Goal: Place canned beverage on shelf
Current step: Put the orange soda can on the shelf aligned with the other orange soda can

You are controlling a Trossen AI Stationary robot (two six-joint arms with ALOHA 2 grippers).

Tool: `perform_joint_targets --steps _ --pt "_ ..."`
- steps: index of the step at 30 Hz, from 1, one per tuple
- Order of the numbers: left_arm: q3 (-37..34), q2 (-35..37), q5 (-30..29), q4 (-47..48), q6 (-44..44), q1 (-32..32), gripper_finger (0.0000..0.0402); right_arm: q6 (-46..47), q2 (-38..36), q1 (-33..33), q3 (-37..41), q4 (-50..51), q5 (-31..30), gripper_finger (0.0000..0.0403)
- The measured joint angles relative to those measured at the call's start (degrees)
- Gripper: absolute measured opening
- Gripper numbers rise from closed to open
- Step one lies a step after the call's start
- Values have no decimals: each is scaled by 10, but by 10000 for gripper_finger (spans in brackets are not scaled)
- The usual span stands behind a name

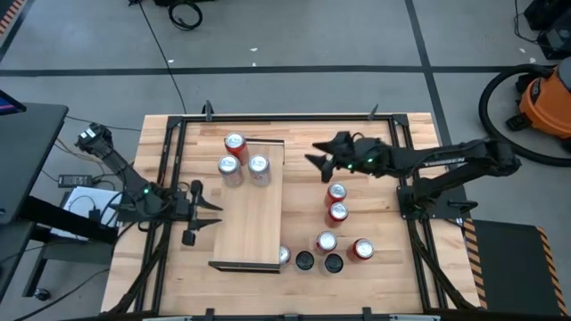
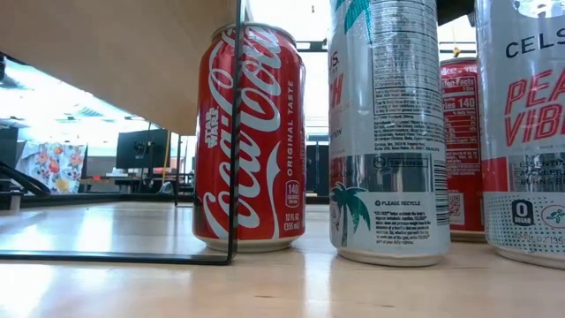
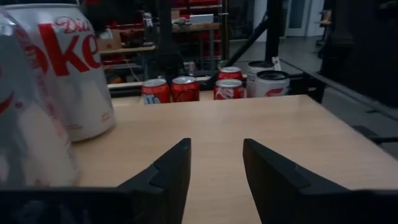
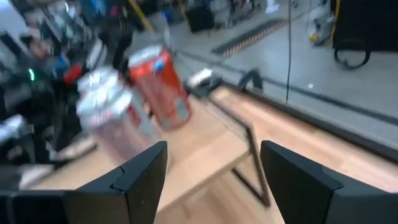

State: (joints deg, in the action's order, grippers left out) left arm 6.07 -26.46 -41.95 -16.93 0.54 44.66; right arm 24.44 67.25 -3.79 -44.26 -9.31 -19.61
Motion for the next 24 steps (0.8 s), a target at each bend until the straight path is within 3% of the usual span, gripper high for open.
perform_joint_targets --steps 10,19,24 --pt "0 -1 -43 5 -14 9 139 -1 93 56 -86 157 -28 268" --pt "0 -2 -49 4 -14 0 139 79 93 71 -139 371 -28 268" --pt "0 -2 -49 -19 -14 -28 139 34 95 69 -187 456 -16 268"
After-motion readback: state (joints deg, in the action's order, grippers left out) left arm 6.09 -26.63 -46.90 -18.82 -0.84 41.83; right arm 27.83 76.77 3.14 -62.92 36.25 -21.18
